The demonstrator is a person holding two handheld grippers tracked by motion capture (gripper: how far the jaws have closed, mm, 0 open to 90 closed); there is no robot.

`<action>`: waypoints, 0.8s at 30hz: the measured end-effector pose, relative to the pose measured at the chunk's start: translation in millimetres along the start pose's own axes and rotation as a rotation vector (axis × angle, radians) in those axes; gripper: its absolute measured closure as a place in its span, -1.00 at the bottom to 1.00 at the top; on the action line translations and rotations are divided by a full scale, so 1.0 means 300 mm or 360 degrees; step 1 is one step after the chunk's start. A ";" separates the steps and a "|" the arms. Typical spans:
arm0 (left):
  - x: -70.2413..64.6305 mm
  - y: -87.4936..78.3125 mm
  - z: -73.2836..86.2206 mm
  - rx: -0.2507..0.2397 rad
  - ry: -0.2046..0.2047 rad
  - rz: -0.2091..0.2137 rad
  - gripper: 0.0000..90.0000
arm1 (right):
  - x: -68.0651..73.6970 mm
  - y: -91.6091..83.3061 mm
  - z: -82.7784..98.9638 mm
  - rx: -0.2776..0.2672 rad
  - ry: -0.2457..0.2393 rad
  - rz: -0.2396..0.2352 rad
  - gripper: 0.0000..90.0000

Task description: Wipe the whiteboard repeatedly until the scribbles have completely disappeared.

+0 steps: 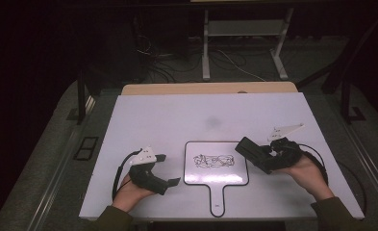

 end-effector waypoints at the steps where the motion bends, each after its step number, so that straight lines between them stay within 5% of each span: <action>1: 0.000 0.001 0.001 -0.0005 -0.0012 0.0004 -1.00 | 0.000 0.003 -0.006 0.0001 -0.0001 0.0001 -0.14; 24: 0.004 0.002 0.006 0.0008 -0.0002 0.0008 -1.00 | 0.047 0.113 -0.135 0.0019 -0.0082 -0.0038 -0.14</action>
Point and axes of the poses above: each handheld gripper's, and its own axes: y roughly forward along the jaws, z roughly out of its underside, x roughly to its left, the point moved 1 cm from there along y, roughly forward along the jaws, and after that the axes turned 15 degrees about z, right-handed, at the moved point
